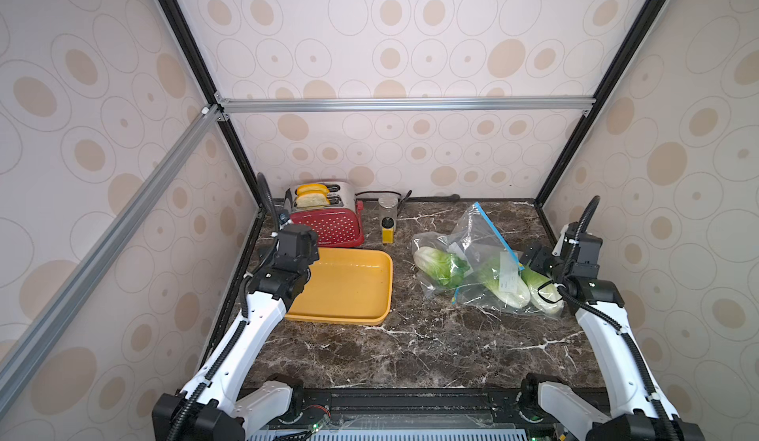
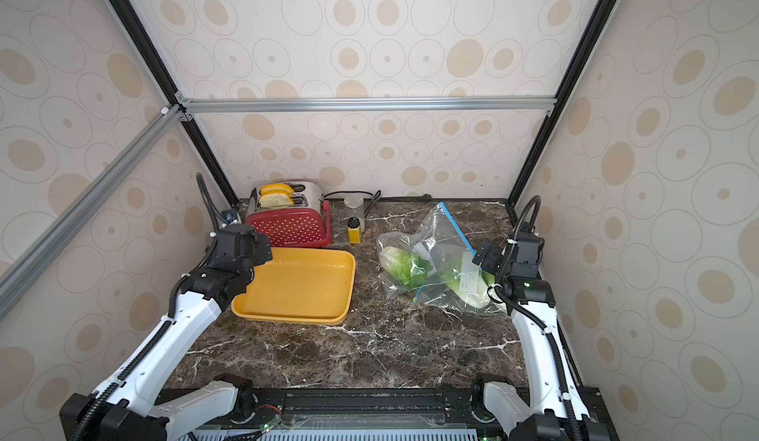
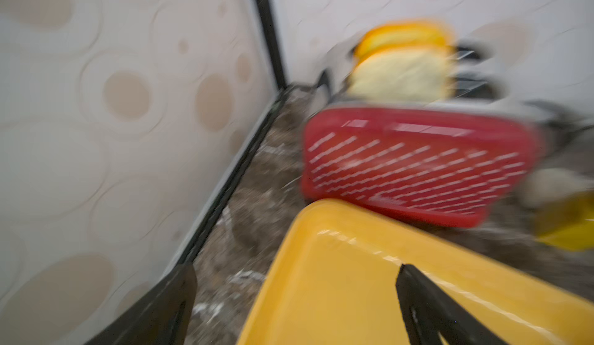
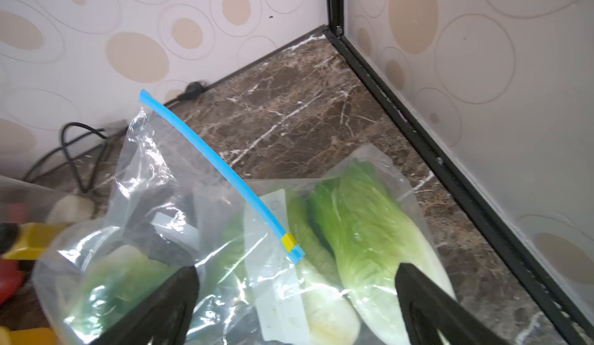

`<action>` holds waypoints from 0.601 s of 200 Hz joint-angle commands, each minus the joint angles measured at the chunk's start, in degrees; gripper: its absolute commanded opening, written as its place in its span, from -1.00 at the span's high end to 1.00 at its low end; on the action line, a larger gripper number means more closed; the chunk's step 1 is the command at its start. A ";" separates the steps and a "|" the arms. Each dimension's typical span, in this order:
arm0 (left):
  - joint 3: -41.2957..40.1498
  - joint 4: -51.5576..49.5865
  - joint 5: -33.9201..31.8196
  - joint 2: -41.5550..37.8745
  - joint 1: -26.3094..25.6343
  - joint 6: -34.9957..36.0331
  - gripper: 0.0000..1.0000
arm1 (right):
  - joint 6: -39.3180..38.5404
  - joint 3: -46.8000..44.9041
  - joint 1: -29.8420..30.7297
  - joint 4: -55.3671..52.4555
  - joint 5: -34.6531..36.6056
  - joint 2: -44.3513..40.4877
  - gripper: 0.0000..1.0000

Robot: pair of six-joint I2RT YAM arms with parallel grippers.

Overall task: Put the chinese cabbages into a zipper bag and zip it
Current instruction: Place the zipper food storage bag at the center of the board, then reset both arms

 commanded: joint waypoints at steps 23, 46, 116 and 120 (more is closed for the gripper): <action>-18.57 28.75 -2.31 2.97 8.29 6.57 -0.98 | -7.12 -16.82 -0.14 26.29 3.70 3.39 -1.00; -23.96 47.37 2.61 11.22 8.29 10.47 -0.98 | -8.44 -21.58 0.45 37.18 1.35 8.61 -1.00; -26.86 71.48 18.35 25.99 8.85 15.50 -0.98 | -15.23 -21.39 2.02 51.33 -11.88 22.29 -0.99; -27.92 74.98 18.77 27.06 8.90 15.69 -0.98 | -15.46 -21.45 2.41 51.33 -11.85 22.05 -0.99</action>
